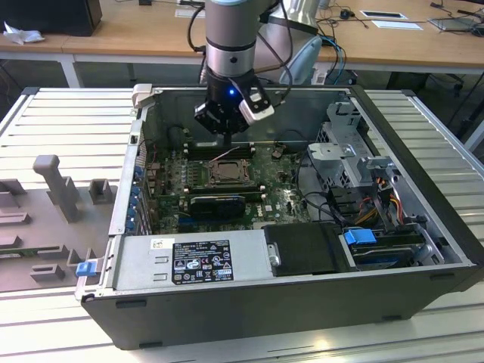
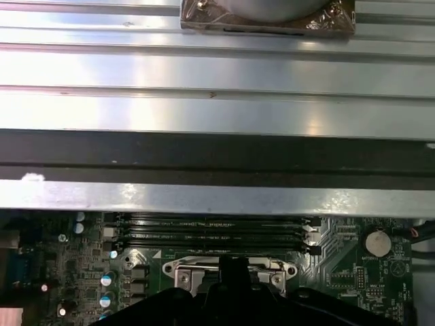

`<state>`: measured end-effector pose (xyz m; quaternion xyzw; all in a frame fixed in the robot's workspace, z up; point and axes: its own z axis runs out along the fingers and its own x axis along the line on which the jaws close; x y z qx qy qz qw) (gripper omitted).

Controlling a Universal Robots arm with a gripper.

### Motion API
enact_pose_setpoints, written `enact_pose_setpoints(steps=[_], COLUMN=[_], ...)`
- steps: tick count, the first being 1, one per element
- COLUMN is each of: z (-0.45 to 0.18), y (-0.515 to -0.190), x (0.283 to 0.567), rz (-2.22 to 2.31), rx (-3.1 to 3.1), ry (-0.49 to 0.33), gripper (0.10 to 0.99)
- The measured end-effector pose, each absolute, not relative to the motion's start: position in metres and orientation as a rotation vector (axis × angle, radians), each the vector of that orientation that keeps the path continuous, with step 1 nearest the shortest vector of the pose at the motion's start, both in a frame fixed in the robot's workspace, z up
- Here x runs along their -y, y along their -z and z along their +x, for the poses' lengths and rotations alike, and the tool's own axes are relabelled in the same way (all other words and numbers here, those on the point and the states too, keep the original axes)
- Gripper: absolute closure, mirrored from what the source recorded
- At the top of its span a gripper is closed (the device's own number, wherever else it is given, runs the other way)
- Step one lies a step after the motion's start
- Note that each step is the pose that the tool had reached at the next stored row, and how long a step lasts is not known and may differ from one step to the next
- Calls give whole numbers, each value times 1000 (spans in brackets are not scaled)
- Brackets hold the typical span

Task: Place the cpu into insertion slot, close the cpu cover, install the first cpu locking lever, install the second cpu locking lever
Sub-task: 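Install the first cpu locking lever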

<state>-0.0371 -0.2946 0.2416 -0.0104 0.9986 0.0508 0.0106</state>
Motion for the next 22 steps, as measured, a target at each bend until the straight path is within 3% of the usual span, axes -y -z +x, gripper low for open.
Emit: enact_pose_setpoints(steps=[22], z=[-19], y=[-217], x=[287], rz=[-70], rx=[-3118], ry=[-159], gripper=[980])
